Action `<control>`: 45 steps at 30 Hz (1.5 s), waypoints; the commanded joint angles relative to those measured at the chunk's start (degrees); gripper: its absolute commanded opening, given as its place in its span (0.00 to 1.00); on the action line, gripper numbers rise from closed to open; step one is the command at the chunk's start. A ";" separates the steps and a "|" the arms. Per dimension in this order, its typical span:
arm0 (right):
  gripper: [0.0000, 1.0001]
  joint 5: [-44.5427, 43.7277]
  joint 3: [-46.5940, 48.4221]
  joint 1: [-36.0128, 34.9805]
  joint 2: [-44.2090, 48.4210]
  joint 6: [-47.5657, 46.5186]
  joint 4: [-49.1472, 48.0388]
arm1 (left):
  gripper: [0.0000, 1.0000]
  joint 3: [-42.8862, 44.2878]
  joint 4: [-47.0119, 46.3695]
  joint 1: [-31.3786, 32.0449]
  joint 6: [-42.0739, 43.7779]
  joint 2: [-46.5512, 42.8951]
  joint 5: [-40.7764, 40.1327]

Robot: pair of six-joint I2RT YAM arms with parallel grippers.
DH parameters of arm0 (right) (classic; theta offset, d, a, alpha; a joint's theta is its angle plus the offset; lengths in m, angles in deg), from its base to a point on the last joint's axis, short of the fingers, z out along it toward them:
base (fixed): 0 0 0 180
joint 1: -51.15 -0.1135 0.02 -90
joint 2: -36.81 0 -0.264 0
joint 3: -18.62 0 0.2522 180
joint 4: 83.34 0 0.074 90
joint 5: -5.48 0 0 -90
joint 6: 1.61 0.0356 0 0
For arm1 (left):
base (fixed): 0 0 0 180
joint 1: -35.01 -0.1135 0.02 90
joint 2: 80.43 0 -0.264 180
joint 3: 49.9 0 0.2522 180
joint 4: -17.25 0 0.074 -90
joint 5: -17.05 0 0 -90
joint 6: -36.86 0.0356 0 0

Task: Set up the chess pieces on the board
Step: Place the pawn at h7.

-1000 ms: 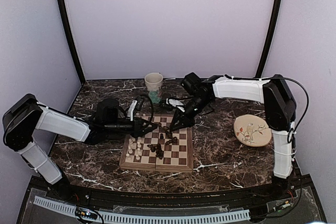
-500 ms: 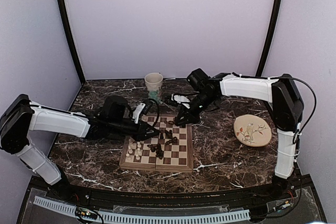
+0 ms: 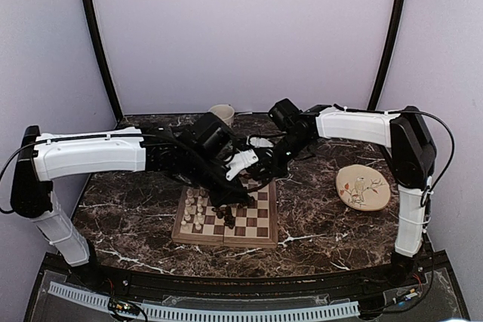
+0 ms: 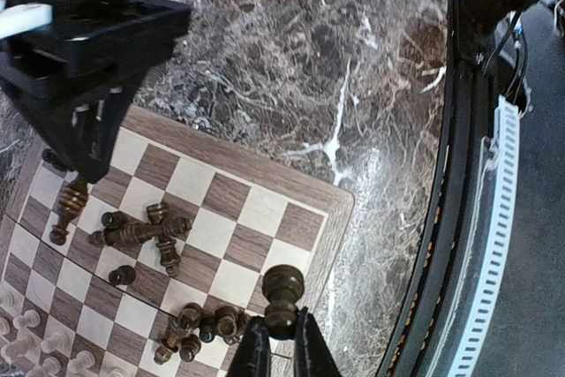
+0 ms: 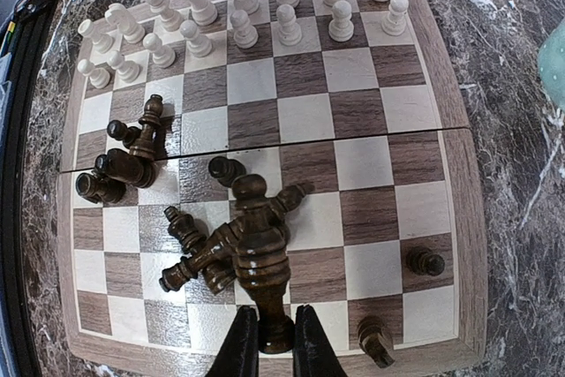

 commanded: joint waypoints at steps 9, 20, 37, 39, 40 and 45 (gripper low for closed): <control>0.03 1.36 0.16 -0.17 -0.54 1.37 -0.50 | 0.00 15.26 21.33 8.92 8.78 17.25 -14.75; 0.04 1.38 -0.26 -0.20 -0.42 1.21 -0.61 | 0.03 19.57 23.07 9.22 10.26 23.61 -15.76; 0.04 1.34 -0.65 -0.38 -1.02 0.76 -0.50 | 0.08 20.41 22.65 9.38 9.95 26.75 -14.10; 0.04 1.29 -0.67 -0.38 -0.98 0.72 -0.49 | 0.10 20.36 22.64 9.47 9.91 27.10 -14.46; 0.04 1.27 -0.65 -0.38 -0.98 0.71 -0.50 | 0.10 20.38 22.62 9.50 9.89 27.24 -14.55; 0.04 1.40 -0.67 -0.38 -0.97 0.60 -0.39 | 0.14 20.54 22.47 9.48 9.87 27.48 -14.28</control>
